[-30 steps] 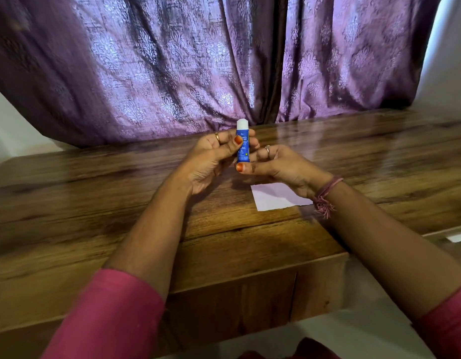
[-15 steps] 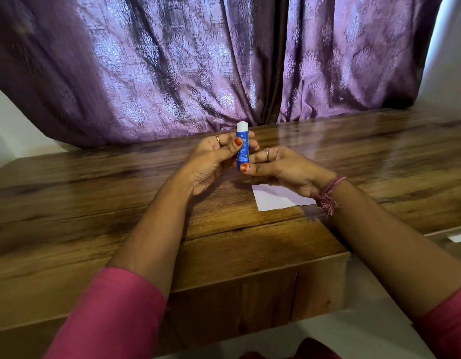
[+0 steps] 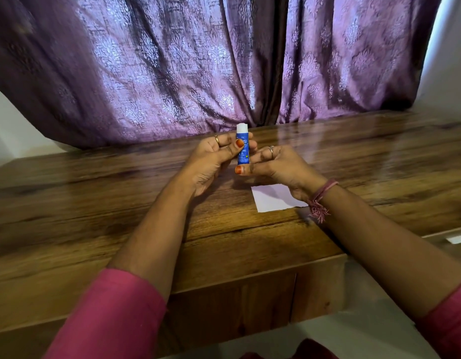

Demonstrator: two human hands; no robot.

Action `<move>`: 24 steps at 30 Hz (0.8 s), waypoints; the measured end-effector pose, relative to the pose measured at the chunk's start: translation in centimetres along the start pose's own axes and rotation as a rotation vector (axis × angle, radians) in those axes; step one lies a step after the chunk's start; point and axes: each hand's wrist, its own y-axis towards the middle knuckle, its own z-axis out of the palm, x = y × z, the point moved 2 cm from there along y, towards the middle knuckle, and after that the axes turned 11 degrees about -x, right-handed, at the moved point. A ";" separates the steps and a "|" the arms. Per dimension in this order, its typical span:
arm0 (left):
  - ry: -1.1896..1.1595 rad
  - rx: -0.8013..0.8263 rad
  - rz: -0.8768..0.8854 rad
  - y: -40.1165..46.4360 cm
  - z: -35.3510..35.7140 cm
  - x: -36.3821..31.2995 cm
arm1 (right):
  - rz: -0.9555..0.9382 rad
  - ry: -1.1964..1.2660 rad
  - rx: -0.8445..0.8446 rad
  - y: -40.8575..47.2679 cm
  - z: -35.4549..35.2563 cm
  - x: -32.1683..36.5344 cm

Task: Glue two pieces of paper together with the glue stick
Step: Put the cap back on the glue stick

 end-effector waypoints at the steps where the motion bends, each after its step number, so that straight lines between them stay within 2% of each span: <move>1: 0.004 0.000 0.001 0.0 0.0 0.0 | 0.001 -0.001 -0.009 0.0 0.0 0.0; 11: -0.001 0.037 -0.034 0.2 -0.6 0.0 | 0.037 0.008 0.040 0.0 -0.1 0.0; 14: 0.008 -0.041 0.006 0.4 -1.3 -0.4 | 0.057 -0.004 0.026 -0.2 -0.2 0.1; 17: 0.006 -0.220 0.073 1.1 -3.3 -0.9 | 0.081 -0.025 0.018 -0.2 -0.2 0.1; 19: 0.184 -0.422 0.118 1.8 -5.1 -0.7 | 0.095 -0.037 0.017 -0.3 -0.2 0.0; 21: 0.517 -0.580 0.136 2.3 -7.0 0.1 | 0.100 -0.047 0.020 -0.2 -0.2 0.0; 23: 0.757 -0.628 0.080 2.5 -8.7 1.2 | 0.105 -0.059 0.018 -0.1 -0.3 -0.1; 24: 0.795 -0.617 0.011 2.3 -9.2 1.8 | 0.107 -0.065 0.016 0.0 -0.4 -0.2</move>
